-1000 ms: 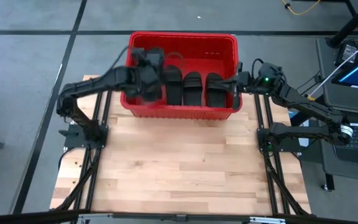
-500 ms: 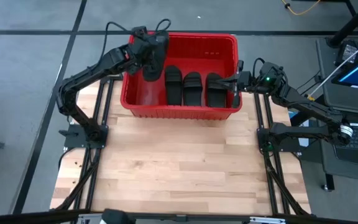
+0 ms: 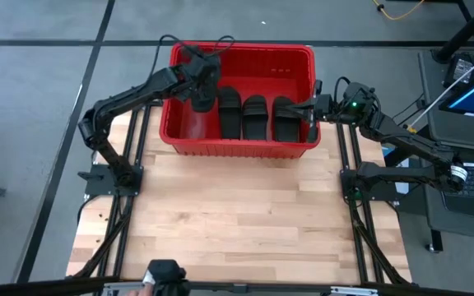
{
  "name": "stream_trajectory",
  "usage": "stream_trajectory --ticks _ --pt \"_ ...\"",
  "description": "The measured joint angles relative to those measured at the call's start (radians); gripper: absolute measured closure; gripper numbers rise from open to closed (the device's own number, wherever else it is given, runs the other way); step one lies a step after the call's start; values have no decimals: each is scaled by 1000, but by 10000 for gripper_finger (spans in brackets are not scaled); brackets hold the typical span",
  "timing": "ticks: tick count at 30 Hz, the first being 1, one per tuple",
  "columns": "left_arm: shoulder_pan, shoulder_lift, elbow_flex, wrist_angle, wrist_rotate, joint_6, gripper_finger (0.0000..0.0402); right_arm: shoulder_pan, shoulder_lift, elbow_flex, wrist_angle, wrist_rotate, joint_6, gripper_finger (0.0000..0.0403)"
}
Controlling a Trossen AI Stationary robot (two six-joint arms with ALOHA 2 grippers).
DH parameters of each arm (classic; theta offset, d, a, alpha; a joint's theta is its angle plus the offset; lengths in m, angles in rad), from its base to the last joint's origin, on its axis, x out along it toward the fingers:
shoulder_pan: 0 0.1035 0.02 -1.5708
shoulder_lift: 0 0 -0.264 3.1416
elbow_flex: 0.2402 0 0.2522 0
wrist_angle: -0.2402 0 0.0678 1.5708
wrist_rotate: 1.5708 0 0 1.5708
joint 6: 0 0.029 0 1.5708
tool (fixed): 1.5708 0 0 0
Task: Pick and place slides into bin
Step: Put the right black slide into the red bin
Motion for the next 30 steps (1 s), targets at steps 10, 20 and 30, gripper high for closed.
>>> stream_trajectory --ticks 10,20,30 --pt "7 -1 -202 124 0 -57 396 0 0 0 -40 26 1 397" --pt "6 -1 -366 250 -6 -69 396 0 0 0 -61 46 1 397" --pt "7 -2 -478 328 -39 -87 397 0 0 0 -63 45 1 397"
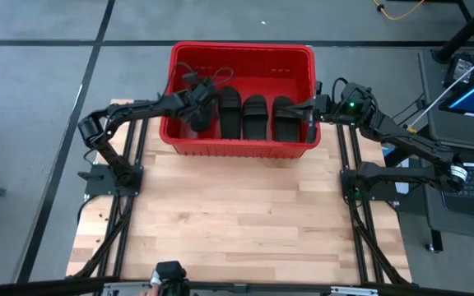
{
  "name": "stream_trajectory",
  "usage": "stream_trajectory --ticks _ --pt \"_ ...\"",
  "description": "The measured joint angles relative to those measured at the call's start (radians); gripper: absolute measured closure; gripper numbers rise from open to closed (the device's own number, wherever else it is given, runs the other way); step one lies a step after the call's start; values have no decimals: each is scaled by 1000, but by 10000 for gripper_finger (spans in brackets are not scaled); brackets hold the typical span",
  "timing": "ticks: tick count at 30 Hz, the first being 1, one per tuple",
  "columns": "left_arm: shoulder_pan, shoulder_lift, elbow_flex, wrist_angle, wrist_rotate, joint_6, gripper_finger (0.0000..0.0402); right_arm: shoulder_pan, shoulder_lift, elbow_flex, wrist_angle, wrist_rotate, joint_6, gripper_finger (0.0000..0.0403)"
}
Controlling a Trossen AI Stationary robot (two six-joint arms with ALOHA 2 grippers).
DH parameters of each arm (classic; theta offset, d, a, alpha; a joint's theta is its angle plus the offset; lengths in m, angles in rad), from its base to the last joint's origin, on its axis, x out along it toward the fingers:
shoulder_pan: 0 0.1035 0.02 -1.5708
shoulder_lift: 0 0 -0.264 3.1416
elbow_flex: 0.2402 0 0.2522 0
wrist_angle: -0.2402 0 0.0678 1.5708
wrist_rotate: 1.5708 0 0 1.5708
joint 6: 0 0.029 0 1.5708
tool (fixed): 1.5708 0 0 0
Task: Pick and place slides into bin
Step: Put the right black slide into the red bin
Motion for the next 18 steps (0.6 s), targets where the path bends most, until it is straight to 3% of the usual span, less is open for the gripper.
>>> stream_trajectory --ticks 9,18 --pt "0 0 -126 195 1 -6 397 0 0 0 -1 0 0 397" --pt "0 0 -205 255 3 -5 397 0 0 0 -1 -1 49 397"
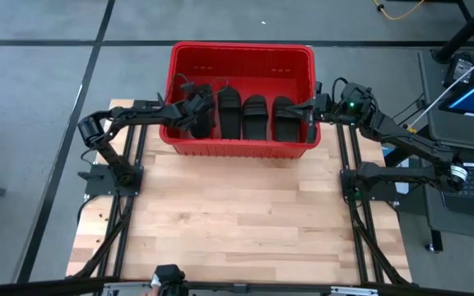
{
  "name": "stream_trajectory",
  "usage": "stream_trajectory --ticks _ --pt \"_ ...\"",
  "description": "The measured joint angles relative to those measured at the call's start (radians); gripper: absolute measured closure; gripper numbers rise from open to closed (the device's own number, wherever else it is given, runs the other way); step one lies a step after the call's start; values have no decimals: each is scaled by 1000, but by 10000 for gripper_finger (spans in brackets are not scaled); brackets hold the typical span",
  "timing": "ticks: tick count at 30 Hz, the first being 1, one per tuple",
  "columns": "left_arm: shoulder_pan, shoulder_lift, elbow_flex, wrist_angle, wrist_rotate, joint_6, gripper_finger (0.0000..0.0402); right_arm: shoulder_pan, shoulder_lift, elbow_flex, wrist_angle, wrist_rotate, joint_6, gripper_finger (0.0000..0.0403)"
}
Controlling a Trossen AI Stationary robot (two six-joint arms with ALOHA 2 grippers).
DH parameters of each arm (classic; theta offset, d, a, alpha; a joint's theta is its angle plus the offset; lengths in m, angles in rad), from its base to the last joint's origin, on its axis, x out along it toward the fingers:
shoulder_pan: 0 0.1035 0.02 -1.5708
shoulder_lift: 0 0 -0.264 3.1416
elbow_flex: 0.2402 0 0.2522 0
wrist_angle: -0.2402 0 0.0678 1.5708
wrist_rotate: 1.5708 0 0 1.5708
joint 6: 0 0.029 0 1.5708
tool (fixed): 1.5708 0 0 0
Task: Pick and place slides into bin
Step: Put the right black slide into the red bin
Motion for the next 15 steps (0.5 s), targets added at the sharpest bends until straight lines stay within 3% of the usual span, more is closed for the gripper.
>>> stream_trajectory --ticks 15 --pt "23 6 -27 21 50 -43 397 0 0 0 0 0 3 397"
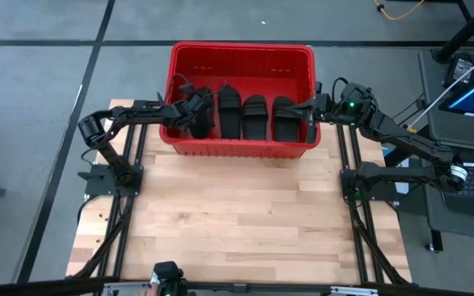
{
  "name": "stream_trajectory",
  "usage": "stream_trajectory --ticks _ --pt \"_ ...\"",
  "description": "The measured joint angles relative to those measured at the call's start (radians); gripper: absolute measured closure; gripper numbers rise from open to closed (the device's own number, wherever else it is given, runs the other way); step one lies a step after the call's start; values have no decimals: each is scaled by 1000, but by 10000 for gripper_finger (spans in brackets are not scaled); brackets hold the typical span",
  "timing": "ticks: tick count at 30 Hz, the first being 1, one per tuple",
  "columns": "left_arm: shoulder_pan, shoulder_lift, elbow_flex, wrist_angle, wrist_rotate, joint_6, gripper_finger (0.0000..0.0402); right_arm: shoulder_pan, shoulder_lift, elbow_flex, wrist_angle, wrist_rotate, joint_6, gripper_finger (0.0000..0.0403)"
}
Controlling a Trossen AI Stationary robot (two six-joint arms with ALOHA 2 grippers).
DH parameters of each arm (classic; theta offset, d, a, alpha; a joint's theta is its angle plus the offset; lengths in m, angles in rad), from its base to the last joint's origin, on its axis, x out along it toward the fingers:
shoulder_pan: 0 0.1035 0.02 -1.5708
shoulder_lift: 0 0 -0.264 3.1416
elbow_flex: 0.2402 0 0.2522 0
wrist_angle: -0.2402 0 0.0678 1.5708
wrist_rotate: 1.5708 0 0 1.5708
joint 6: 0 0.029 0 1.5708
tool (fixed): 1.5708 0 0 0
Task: Pick and place slides into bin
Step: Put the right black slide into the red bin
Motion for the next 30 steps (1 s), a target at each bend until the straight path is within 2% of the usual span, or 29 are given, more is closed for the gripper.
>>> stream_trajectory --ticks 12,21,30 --pt "18 73 0 78 18 53 397 0 0 0 -3 0 0 397" --pt "32 73 0 79 21 61 397 0 0 0 -4 0 0 397" --pt "50 73 0 80 79 61 397 0 0 0 -8 0 1 397"
